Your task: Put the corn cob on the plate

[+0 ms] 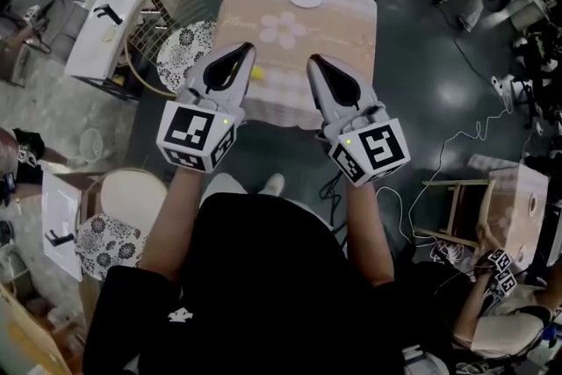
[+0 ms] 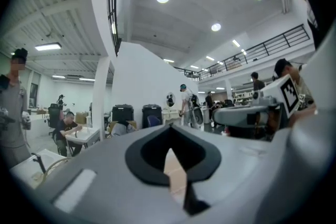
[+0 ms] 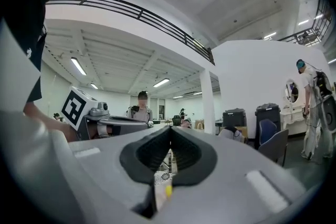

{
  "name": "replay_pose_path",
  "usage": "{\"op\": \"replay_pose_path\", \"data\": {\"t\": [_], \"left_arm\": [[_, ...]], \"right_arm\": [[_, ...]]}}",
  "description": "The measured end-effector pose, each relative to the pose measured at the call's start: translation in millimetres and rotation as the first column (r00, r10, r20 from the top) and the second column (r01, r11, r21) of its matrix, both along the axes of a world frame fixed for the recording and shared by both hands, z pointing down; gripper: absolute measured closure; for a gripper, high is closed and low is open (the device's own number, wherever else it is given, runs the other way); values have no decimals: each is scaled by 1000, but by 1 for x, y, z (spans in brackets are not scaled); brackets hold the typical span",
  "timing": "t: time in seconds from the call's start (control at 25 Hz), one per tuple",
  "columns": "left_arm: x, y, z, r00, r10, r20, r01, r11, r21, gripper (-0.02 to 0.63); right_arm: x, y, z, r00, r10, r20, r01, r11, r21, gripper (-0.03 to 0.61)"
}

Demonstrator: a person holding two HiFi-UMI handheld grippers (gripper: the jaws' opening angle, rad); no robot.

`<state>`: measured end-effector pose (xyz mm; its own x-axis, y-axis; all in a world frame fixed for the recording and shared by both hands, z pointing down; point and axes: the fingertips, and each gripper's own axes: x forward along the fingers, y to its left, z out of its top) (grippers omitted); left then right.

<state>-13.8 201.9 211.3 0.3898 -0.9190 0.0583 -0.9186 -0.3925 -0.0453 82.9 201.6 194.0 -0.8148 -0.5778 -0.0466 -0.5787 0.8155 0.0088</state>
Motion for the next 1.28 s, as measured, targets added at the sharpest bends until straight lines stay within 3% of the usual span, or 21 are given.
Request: {"op": "replay_pose_path", "data": {"t": [0.56, 1.28], "left_arm": [[-38, -4, 7, 998, -70, -7, 70, 998, -5, 609], [-87, -69, 19, 1000, -30, 11, 30, 999, -45, 609]], "right_arm": [[-26, -9, 17, 998, -62, -21, 61, 998, -28, 577], [-79, -69, 28, 998, -48, -33, 46, 997, -54, 577]]}}
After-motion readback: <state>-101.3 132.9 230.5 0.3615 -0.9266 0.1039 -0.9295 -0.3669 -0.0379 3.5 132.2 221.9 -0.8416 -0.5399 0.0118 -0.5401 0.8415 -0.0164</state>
